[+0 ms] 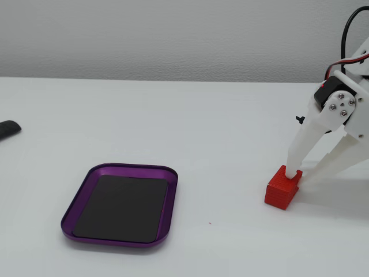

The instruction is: Remove the cube from the box.

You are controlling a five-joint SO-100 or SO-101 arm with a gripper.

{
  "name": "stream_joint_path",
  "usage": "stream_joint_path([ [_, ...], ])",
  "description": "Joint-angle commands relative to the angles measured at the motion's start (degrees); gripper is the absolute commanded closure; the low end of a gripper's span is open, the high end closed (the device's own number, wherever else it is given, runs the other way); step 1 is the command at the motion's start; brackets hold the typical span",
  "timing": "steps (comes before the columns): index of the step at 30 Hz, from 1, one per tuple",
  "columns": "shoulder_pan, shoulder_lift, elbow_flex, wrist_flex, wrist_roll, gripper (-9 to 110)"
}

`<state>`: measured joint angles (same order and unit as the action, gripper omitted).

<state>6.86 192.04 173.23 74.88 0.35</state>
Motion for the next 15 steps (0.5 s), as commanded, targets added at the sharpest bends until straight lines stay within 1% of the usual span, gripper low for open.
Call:
stream_joint_path([
  [1, 0.3, 3.3, 0.8, -2.1, 0.1, 102],
  [5, -0.4, 3.3, -0.4, -4.6, 0.1, 102],
  [11, -8.0, 3.3, -9.8, -4.0, 0.1, 102],
  [15, -11.7, 3.3, -14.7, -5.5, -0.3, 102],
])
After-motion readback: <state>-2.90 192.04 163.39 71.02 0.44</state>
